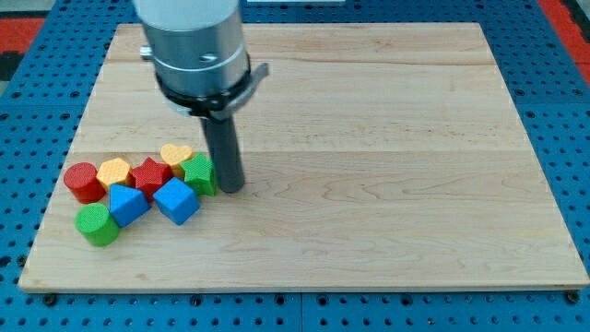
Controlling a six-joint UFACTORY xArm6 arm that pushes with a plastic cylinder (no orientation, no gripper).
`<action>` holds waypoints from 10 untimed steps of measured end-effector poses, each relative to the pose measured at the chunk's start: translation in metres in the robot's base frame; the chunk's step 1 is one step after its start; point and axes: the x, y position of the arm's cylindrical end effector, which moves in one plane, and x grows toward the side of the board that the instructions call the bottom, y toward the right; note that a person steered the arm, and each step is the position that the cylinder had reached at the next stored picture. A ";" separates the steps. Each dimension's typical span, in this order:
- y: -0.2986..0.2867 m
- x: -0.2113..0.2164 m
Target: Slide the green circle into the red circle yellow hexagon
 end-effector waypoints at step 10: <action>-0.177 0.016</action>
